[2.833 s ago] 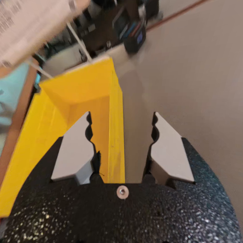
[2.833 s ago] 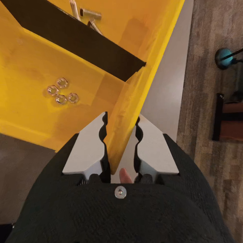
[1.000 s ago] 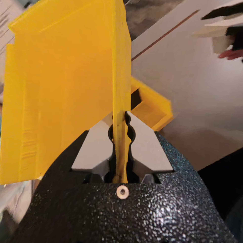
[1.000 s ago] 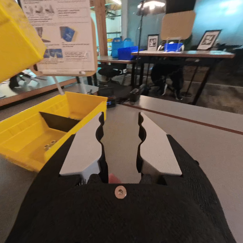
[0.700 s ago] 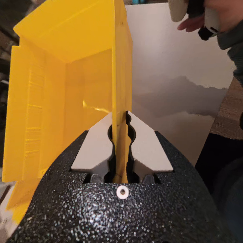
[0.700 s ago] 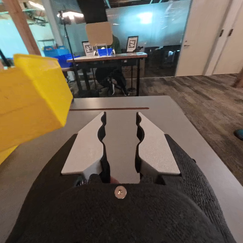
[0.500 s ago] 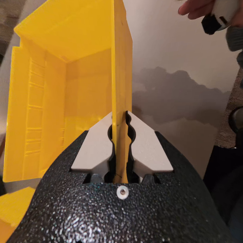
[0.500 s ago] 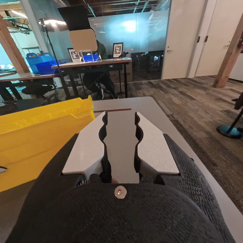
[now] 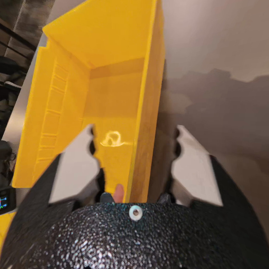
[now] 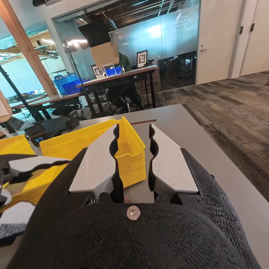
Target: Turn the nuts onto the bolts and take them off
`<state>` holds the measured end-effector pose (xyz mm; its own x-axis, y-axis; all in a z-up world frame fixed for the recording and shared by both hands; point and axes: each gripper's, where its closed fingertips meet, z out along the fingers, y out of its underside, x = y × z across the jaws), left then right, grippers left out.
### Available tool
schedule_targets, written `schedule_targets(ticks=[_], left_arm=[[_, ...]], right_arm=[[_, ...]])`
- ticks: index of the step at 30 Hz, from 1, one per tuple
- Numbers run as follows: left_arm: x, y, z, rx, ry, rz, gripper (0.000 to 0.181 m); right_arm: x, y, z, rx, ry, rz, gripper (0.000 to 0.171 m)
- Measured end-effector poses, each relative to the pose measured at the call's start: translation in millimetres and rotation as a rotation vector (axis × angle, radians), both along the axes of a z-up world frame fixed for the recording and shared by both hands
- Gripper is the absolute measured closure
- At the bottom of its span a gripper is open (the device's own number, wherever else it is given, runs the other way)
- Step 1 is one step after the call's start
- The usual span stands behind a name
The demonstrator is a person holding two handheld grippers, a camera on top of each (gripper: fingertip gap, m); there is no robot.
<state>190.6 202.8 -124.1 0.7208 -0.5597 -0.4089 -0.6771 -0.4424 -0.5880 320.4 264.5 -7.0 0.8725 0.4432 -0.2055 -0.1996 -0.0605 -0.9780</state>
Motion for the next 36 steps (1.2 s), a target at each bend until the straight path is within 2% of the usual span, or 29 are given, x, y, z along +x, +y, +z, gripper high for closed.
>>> schedule_targets(ticks=[1, 2, 4, 7, 10, 12, 15, 17, 19, 21, 23, 26, 30, 34, 36], left_arm=[[-1.5, -1.4, -3.3, -0.003, 0.010, -0.004, 0.039], [-6.1, -1.3, -2.2, 0.017, 0.017, 0.009, 0.025], [-18.0, -1.4, 17.0, 0.131, 0.014, 0.024, 0.022], [-36.8, -13.8, 65.1, 0.320, -0.054, 0.026, 0.023], [-66.6, -42.1, 99.5, 0.390, -0.115, 0.037, 0.034], [-105.6, -62.3, 117.2, 0.454, -0.115, 0.100, 0.043], [-181.9, -95.0, 130.2, 0.538, -0.130, 0.257, 0.057], [-238.8, -115.6, 128.1, 0.572, -0.154, 0.394, 0.058], [-301.0, -133.4, 116.1, 0.571, -0.101, 0.525, 0.060], [-363.7, -155.6, 96.4, 0.491, -0.021, 0.684, 0.059], [-403.0, -175.9, 79.8, 0.419, -0.049, 0.795, 0.059], [-430.1, -195.6, 56.3, 0.321, -0.146, 0.890, 0.062], [-440.7, -200.8, 29.4, 0.233, -0.252, 0.914, 0.073], [-456.4, -206.8, 12.7, 0.189, -0.220, 0.976, 0.088], [-464.7, -211.6, 10.4, 0.195, -0.182, 1.005, 0.096]], right_arm=[[0.9, -0.7, 0.3, -0.008, -0.003, -0.010, 0.130], [1.0, -1.7, -0.6, -0.025, -0.012, -0.014, 0.127], [-5.9, -5.0, -1.2, -0.059, -0.041, 0.009, 0.117], [-26.2, -13.7, 4.4, -0.066, -0.087, 0.067, 0.105], [-52.0, -24.8, 4.8, -0.093, -0.163, 0.126, 0.082], [-63.8, -27.4, -2.0, -0.145, -0.208, 0.128, 0.064], [-82.1, -26.8, -12.3, -0.197, -0.273, 0.114, 0.055], [-93.4, -26.0, -15.2, -0.196, -0.315, 0.091, 0.060], [-106.6, -30.0, -14.0, -0.186, -0.347, 0.077, 0.065], [-120.5, -35.8, -27.5, -0.231, -0.457, 0.100, 0.065], [-124.4, -39.8, -50.8, -0.299, -0.599, 0.121, 0.064], [-130.8, -46.3, -80.5, -0.395, -0.704, 0.193, 0.064], [-135.6, -45.1, -82.7, -0.393, -0.704, 0.199, 0.068], [-128.7, -45.9, -85.4, -0.408, -0.734, 0.191, 0.076], [-116.5, -41.9, -85.5, -0.419, -0.733, 0.155, 0.086]])
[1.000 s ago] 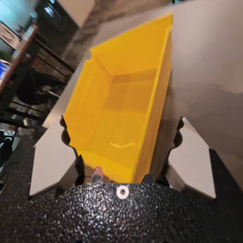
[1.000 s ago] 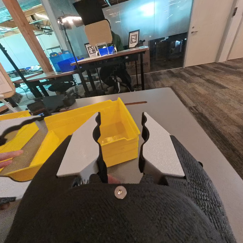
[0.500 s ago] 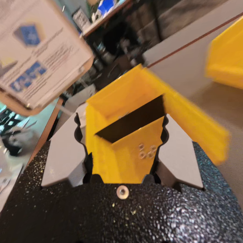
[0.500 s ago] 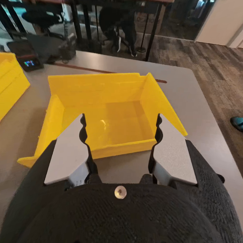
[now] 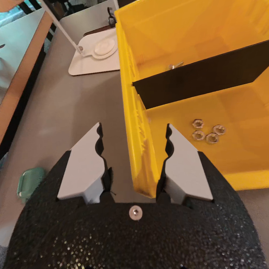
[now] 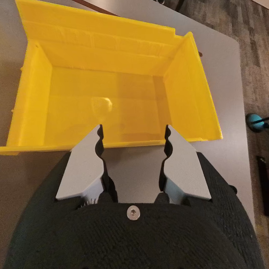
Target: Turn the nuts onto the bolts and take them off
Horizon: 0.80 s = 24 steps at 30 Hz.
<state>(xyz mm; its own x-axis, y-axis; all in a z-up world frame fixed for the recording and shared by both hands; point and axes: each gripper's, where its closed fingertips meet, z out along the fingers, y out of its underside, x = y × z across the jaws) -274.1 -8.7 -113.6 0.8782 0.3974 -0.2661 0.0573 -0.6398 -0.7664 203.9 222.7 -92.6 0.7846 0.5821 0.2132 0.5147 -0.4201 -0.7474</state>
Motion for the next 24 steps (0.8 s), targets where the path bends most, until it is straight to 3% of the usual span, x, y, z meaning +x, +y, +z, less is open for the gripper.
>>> schedule_targets(ticks=[3, 8, 11, 14, 17, 19, 22, 24], left_arm=[[-11.0, -10.1, -3.8, -0.012, 0.017, 0.042, 0.105], [-15.2, -15.3, -4.7, 0.059, -0.054, 0.051, 0.108], [-25.8, -22.0, -3.1, 0.062, -0.038, 0.087, 0.114], [-30.3, -24.0, -4.6, 0.082, -0.067, 0.094, 0.118], [-29.4, -22.0, -4.7, 0.102, -0.076, 0.083, 0.121], [-29.1, -20.1, -4.5, 0.104, -0.065, 0.076, 0.123], [-28.6, -16.5, -6.0, 0.107, -0.058, 0.067, 0.128], [-28.4, -14.4, -7.5, 0.109, -0.061, 0.066, 0.129]], right_arm=[[18.6, 1.9, -2.3, -0.037, 0.016, -0.031, 0.093], [61.5, 16.0, 5.0, 0.068, -0.087, -0.114, 0.114], [95.3, 30.0, 9.9, 0.116, -0.086, -0.252, 0.111], [94.4, 19.8, 8.6, -0.002, 0.075, -0.258, 0.100], [77.4, -4.5, 3.9, -0.131, 0.098, -0.163, 0.081], [53.9, -20.1, 11.8, -0.080, 0.026, 0.021, 0.095], [-7.8, -74.6, 21.0, -0.057, 0.009, 0.451, 0.125], [-35.6, -106.1, 18.1, -0.056, -0.024, 0.650, 0.126]])
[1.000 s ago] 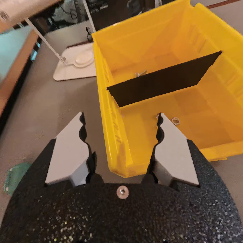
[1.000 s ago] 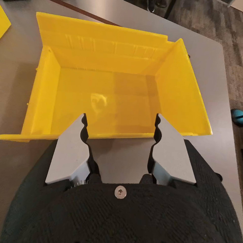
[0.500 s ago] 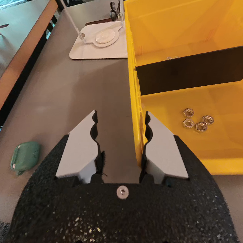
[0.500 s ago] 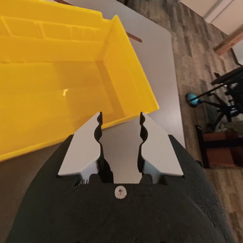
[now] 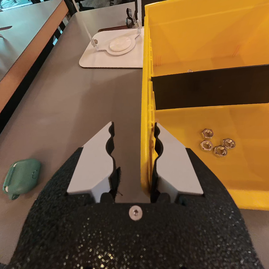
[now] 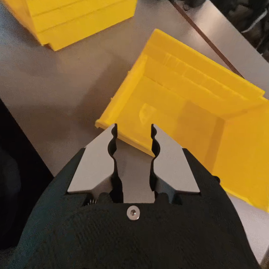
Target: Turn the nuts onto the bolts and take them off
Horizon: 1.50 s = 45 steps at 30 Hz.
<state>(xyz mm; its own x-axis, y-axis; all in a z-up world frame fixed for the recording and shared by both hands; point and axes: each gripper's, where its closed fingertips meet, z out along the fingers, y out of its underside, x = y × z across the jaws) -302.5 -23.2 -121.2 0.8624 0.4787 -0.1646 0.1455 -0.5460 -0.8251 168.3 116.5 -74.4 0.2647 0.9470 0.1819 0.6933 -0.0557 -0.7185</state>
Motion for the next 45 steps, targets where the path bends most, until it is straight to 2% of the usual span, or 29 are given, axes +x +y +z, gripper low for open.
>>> schedule_targets(ticks=[4, 8, 11, 15, 17, 18, 19, 20, 22, 23, 25, 27, 28, 31, 33, 34, 38, 39, 45], left_arm=[[-0.9, 1.6, -3.1, 0.000, -0.014, 0.009, 0.129], [-1.2, 2.5, -5.3, 0.006, -0.025, 0.011, 0.129], [-1.3, 2.5, -5.8, 0.011, -0.033, 0.014, 0.128], [-1.0, 2.1, -6.2, 0.005, -0.035, 0.017, 0.128], [-0.7, 2.0, -6.2, 0.010, -0.037, 0.019, 0.128], [-0.6, 2.1, -6.3, 0.013, -0.040, 0.019, 0.128], [-0.4, 2.3, -6.2, 0.017, -0.041, 0.017, 0.128], [-0.1, 2.4, -6.2, 0.020, -0.041, 0.015, 0.128], [0.5, 3.2, -6.6, 0.020, -0.044, 0.007, 0.128], [0.8, 3.7, -7.2, 0.016, -0.046, 0.002, 0.128], [1.4, 4.6, -8.1, 0.007, -0.044, -0.008, 0.128], [1.9, 5.4, -8.5, -0.002, -0.040, -0.020, 0.128], [2.2, 5.6, -8.9, -0.005, -0.041, -0.024, 0.128], [4.5, 7.3, -10.2, -0.008, -0.048, -0.046, 0.136], [6.7, 8.2, -11.1, -0.017, -0.043, -0.069, 0.147], [9.3, 9.1, -11.9, -0.025, -0.041, -0.091, 0.155], [12.7, 8.2, -11.0, -0.019, -0.039, -0.139, 0.169], [11.6, 6.2, -11.0, -0.017, -0.044, -0.141, 0.170], [-7.9, -14.4, -10.7, -0.007, -0.084, -0.203, 0.177]], right_arm=[[-28.8, -21.8, -12.6, 0.002, -0.072, 0.125, 0.128], [-25.4, -30.2, -18.9, -0.063, -0.112, 0.121, 0.141], [-6.0, -30.9, -20.7, -0.133, -0.134, 0.058, 0.138], [35.8, -19.0, -22.7, -0.217, -0.140, -0.113, 0.130], [64.0, -4.7, -20.3, -0.183, -0.161, -0.227, 0.140], [72.5, -2.0, -14.7, -0.126, -0.164, -0.229, 0.140], [70.5, -0.8, -0.5, -0.039, -0.106, -0.197, 0.136], [66.0, 4.3, 21.3, 0.053, -0.010, -0.198, 0.124], [70.8, 28.4, 59.5, 0.117, 0.164, -0.373, 0.114], [76.8, 40.9, 66.8, 0.118, 0.218, -0.459, 0.107], [86.5, 44.1, 35.6, 0.020, 0.101, -0.499, 0.090], [111.5, 48.7, -4.4, 0.011, -0.162, -0.555, 0.083], [120.9, 52.7, -13.6, 0.021, -0.238, -0.587, 0.086], [114.7, 51.7, -27.9, -0.125, -0.198, -0.609, 0.100], [119.3, 57.5, -30.5, -0.139, -0.188, -0.641, 0.106], [123.8, 61.9, -29.9, -0.133, -0.180, -0.665, 0.113], [158.2, 87.3, -26.3, -0.052, -0.170, -0.815, 0.156], [164.5, 91.2, -25.9, -0.038, -0.165, -0.831, 0.161], [177.5, 100.8, -25.6, -0.049, -0.103, -0.893, 0.162]])
